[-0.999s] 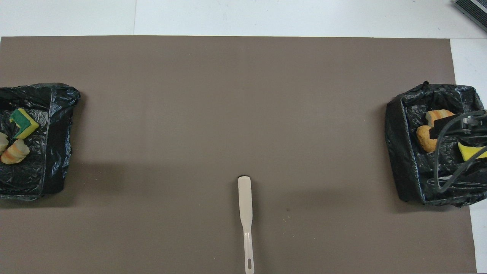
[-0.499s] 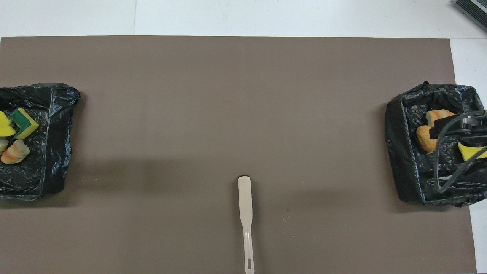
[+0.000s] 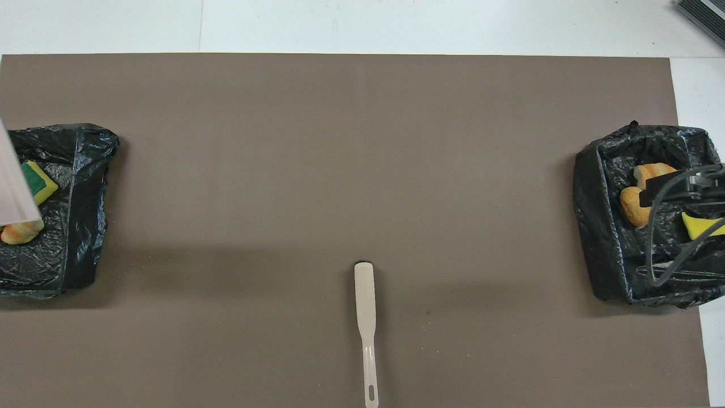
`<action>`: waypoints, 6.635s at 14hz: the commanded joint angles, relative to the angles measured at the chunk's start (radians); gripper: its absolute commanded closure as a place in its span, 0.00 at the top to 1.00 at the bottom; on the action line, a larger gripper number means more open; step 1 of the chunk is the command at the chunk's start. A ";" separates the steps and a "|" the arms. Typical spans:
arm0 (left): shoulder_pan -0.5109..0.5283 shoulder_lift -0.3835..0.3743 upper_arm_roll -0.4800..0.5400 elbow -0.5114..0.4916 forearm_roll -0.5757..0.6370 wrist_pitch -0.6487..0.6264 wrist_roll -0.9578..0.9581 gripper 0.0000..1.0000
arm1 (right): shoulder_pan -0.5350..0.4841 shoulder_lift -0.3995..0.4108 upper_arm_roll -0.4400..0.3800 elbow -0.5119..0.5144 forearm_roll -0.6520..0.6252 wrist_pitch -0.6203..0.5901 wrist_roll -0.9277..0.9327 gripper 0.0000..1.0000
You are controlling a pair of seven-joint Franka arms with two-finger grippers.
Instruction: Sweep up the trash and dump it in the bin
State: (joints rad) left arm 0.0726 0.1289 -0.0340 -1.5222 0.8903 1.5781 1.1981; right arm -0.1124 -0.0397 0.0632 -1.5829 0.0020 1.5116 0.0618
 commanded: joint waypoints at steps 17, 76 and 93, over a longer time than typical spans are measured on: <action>-0.540 0.167 -0.026 -0.098 -0.867 0.402 -1.392 0.00 | -0.006 -0.020 0.003 -0.023 0.012 0.007 0.003 1.00; -0.139 -0.207 -0.004 -0.107 -0.875 -0.036 -1.318 1.00 | -0.007 -0.020 0.003 -0.023 0.012 0.006 0.003 1.00; -0.135 -0.265 0.011 -0.115 -0.919 0.005 -1.278 1.00 | -0.007 -0.020 0.003 -0.023 0.013 0.002 0.003 1.00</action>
State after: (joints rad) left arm -0.0818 -0.1213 -0.0176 -1.6258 -0.0135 1.5691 -0.0976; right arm -0.1123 -0.0397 0.0632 -1.5829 0.0020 1.5116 0.0618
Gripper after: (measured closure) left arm 0.000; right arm 0.000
